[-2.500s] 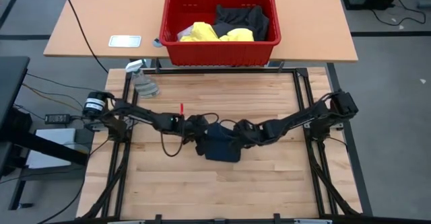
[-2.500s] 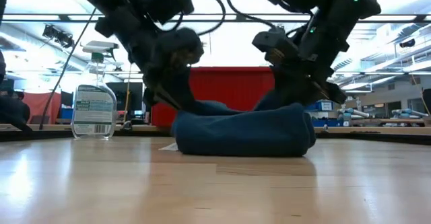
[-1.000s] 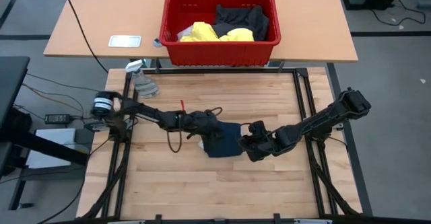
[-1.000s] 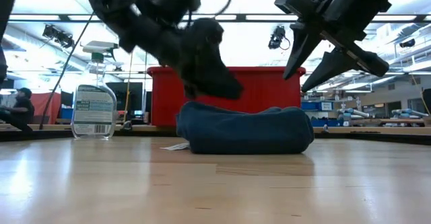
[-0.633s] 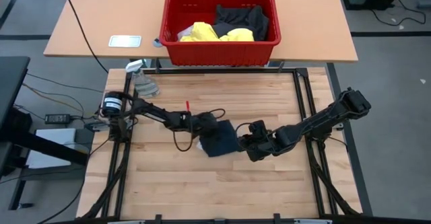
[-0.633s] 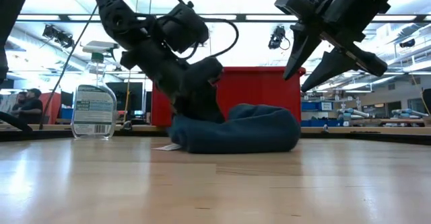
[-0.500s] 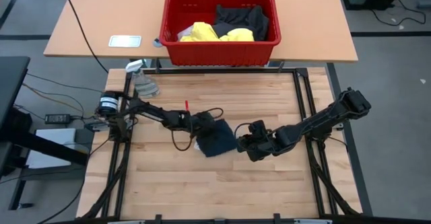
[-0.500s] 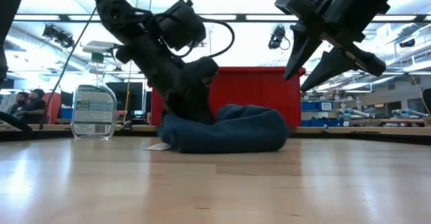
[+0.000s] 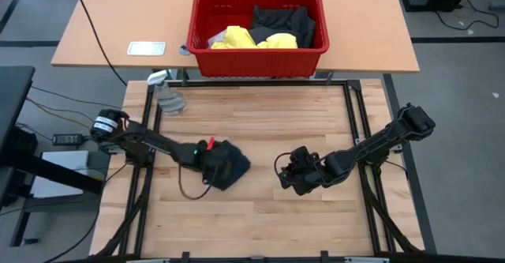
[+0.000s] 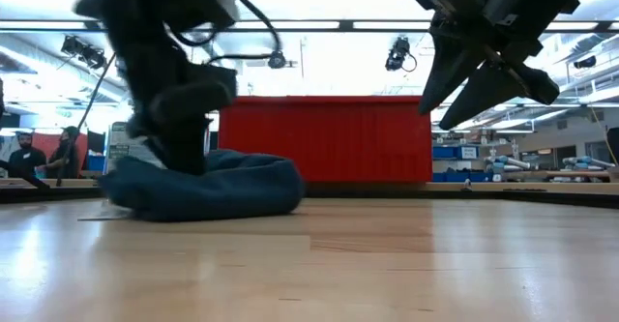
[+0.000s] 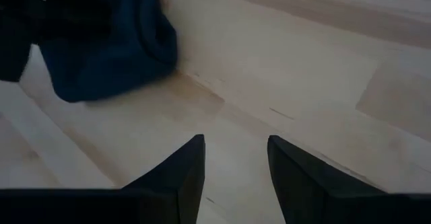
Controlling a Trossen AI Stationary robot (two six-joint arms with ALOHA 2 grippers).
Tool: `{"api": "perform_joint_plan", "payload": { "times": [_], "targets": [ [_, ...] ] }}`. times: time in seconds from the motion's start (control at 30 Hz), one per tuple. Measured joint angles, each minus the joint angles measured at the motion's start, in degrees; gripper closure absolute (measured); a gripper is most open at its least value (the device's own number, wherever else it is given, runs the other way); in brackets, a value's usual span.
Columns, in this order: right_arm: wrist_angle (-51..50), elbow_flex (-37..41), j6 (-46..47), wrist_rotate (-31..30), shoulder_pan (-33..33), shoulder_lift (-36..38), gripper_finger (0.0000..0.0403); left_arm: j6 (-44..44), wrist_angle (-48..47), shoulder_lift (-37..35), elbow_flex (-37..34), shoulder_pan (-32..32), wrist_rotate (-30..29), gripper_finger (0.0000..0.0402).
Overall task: Fold laundry
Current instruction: Fold the dark blue shorts
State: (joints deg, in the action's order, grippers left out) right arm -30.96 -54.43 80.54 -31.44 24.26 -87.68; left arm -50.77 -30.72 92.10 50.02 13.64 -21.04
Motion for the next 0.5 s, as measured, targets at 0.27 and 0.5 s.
{"api": "perform_joint_plan", "payload": {
  "times": [0.27,0.5],
  "targets": [
    [1.92,0.0,-2.73,1.05,0.39,0.0,0.0235,-14.44,-11.64,-1.5,0.05,12.05,-1.49,0.028],
    [3.18,0.0,-2.74,0.61,0.8,0.0,0.0235,-22.89,-18.84,-6.51,0.15,19.9,-1.41,0.028]
  ]
}}
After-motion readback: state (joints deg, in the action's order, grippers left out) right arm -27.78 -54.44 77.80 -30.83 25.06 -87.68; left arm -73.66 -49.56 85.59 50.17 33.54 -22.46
